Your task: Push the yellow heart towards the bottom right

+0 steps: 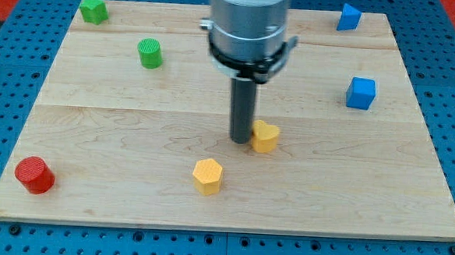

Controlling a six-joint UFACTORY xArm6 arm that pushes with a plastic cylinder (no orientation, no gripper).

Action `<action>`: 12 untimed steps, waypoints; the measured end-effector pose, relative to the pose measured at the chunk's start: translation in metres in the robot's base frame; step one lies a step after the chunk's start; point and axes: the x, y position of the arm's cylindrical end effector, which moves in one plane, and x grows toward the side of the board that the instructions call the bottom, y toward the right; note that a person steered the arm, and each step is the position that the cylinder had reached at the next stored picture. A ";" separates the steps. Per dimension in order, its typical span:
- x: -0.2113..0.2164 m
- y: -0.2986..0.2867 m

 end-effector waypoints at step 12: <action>0.018 0.121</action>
